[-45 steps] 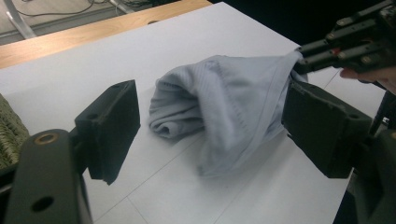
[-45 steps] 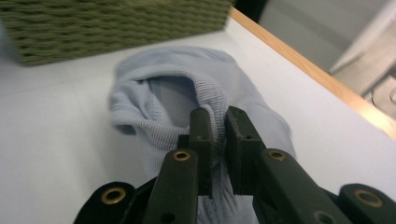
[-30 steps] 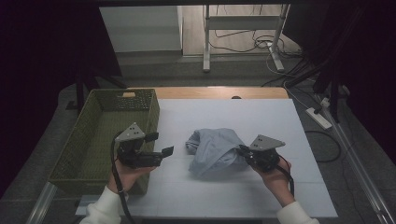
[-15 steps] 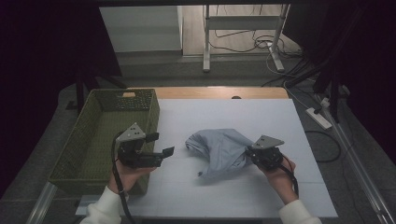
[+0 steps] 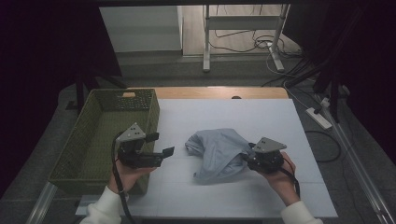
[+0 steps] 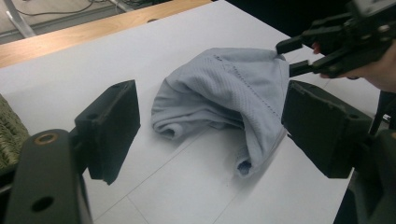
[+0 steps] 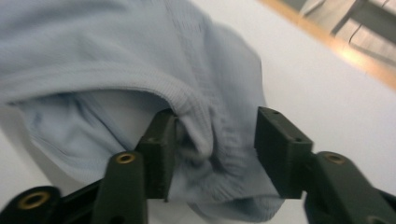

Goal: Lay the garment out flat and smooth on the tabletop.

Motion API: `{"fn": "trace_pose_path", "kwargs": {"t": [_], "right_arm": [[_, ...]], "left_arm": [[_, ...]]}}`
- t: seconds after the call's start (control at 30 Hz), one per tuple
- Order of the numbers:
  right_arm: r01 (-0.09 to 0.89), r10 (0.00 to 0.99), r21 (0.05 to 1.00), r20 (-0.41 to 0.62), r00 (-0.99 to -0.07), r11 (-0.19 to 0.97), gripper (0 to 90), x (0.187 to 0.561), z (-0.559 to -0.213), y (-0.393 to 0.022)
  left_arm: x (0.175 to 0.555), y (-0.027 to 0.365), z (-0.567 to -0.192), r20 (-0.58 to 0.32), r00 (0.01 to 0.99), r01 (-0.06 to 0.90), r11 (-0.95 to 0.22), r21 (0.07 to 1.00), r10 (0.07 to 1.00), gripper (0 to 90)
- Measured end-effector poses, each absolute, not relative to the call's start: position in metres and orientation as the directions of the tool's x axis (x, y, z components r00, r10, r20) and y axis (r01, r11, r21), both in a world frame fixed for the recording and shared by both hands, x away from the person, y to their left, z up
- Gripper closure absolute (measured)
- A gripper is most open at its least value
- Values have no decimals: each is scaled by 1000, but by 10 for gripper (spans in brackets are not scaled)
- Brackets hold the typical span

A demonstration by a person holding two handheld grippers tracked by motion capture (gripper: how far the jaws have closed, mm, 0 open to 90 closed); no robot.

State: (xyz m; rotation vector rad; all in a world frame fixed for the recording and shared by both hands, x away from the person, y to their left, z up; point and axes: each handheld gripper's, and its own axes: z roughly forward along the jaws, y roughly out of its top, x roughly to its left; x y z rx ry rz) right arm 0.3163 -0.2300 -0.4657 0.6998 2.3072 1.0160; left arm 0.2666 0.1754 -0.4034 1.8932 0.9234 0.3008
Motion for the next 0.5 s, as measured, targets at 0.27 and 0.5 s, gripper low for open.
{"fn": "trace_pose_path", "kwargs": {"t": [0.27, 0.5], "right_arm": [[167, 580, 814, -237, -780, 556, 414, 298, -450, -209], [135, 515, 825, -206, -832, 548, 394, 287, -448, -186]], "left_arm": [[266, 175, -403, -174, 683, 468, -242, 850, 709, 198], [266, 175, -403, -173, 683, 467, -243, 851, 709, 198]]}}
